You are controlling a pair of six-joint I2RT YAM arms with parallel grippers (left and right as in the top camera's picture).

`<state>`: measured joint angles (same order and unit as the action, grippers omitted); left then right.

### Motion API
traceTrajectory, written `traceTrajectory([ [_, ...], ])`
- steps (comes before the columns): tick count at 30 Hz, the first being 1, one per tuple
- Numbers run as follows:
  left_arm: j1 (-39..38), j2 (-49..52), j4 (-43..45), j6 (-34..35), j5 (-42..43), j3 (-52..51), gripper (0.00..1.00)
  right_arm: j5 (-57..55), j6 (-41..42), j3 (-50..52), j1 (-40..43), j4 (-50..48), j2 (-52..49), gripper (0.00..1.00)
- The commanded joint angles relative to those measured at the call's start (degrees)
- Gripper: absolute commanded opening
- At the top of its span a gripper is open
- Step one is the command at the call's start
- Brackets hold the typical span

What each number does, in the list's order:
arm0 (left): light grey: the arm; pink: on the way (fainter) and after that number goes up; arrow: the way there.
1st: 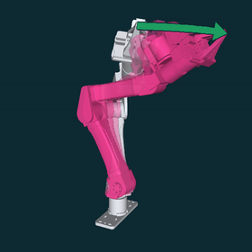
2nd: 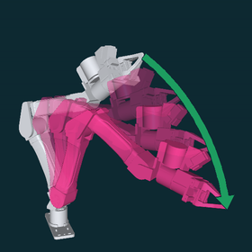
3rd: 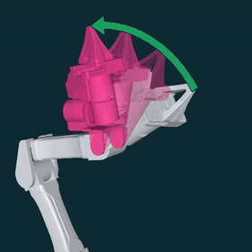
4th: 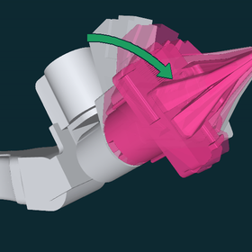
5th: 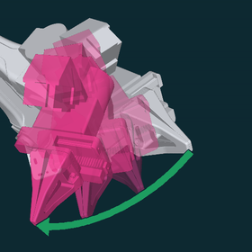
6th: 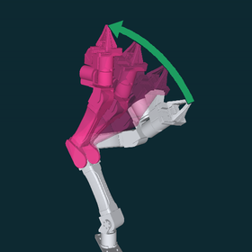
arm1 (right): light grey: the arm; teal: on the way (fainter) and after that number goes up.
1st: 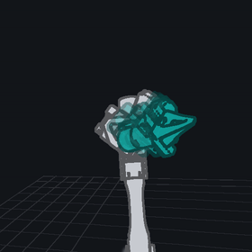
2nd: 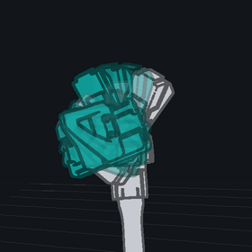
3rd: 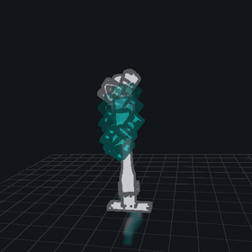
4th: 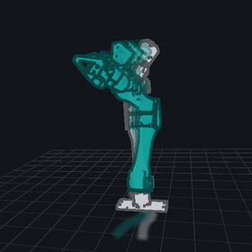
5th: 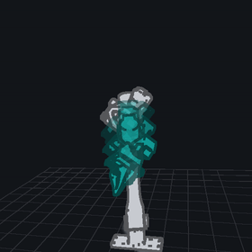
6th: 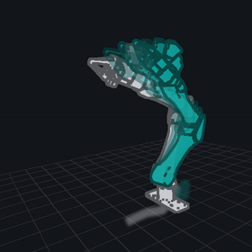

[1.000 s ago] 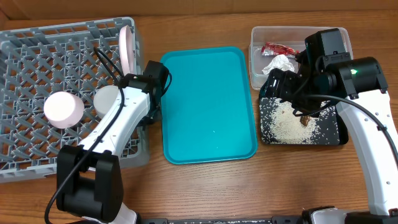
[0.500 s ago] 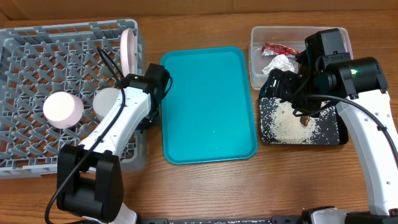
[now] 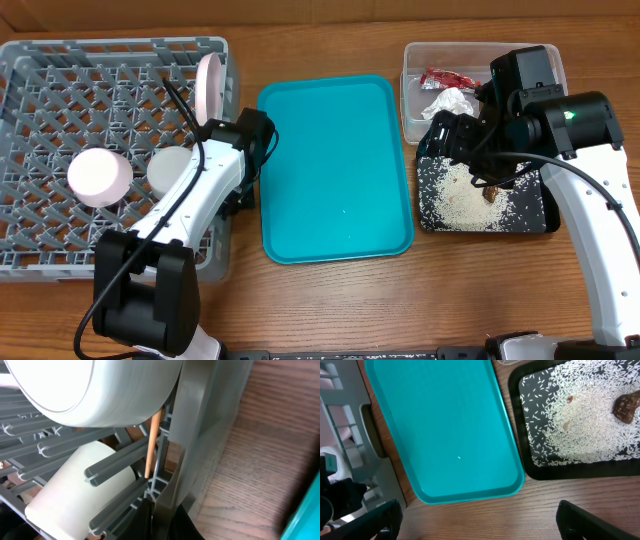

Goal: Sort waste into correct bins and load items into the dishwasher

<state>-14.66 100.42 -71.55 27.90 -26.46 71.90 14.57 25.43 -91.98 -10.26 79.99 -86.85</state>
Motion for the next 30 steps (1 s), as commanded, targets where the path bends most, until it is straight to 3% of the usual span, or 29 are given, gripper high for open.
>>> traceTrajectory([
  [1, 0.5, -0.6, -1.3, 3.4, -2.5, -0.4, 0.04, -0.5, -0.3, -0.9, 0.0, -0.2, 0.1, 1.00],
  [8, 0.5, -3.7, -1.3, 3.4, -1.7, 2.1, 0.06, -0.5, -0.3, -0.9, 0.0, -0.3, 0.1, 1.00],
  [14, 0.5, -8.0, -4.7, 1.8, 3.9, 8.4, 0.35, -0.5, -0.3, -0.9, 0.0, -0.3, 0.1, 1.00],
  [18, 0.5, -11.1, -7.5, 1.2, 5.6, 13.6, 0.62, -0.5, -0.3, -0.9, 0.0, -0.3, 0.1, 1.00],
  [26, 0.5, -18.7, -13.0, 1.2, 6.0, 20.7, 0.65, -0.5, -0.3, -0.9, 0.0, -0.3, 0.1, 1.00],
  [30, 0.5, -24.0, -14.0, 0.7, 6.0, 23.1, 0.75, -0.5, -0.3, -0.9, 0.0, -0.3, 0.1, 1.00],
])
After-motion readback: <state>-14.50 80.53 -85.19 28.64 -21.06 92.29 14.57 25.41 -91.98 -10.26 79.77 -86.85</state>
